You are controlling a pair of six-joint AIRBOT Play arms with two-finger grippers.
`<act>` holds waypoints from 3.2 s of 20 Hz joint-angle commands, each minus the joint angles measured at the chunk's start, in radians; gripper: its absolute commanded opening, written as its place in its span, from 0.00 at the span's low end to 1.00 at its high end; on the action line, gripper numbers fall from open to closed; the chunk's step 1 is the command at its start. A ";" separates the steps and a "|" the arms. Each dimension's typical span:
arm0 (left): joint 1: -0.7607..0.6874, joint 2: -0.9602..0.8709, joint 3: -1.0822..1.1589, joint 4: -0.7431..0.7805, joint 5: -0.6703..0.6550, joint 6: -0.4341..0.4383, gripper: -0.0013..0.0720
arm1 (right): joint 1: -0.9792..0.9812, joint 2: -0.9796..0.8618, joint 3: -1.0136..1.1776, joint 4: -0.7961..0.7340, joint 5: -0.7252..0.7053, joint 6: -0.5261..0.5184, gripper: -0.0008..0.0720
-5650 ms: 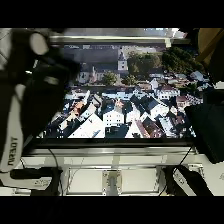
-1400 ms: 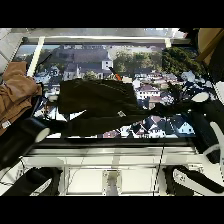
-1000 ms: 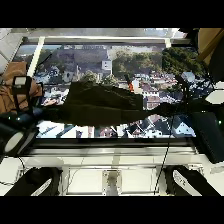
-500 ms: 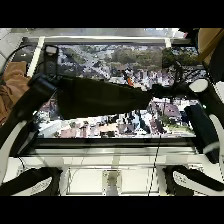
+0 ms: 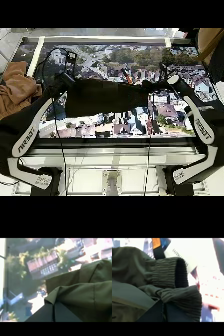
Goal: Fold the clothes and pants, and hang the long-sleeved shirts on hangers.
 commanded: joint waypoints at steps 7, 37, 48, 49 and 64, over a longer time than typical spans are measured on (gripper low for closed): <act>0.007 -0.015 0.023 0.002 -0.070 -0.021 0.81 | 0.051 -0.106 0.136 0.008 -0.002 0.000 0.74; 0.007 0.473 0.031 -0.011 -0.226 -0.006 0.97 | -0.100 -0.420 0.420 0.254 0.573 -0.097 0.93; 0.007 0.473 0.031 -0.010 -0.227 -0.006 0.97 | -0.140 -0.383 0.547 0.214 0.626 -0.086 0.02; 0.007 0.473 0.031 -0.010 -0.227 -0.006 0.97 | -0.174 -0.361 0.602 0.184 0.685 -0.076 0.02; 0.007 0.473 0.031 -0.010 -0.225 -0.006 0.97 | -1.064 0.308 0.623 -0.393 0.968 0.211 0.02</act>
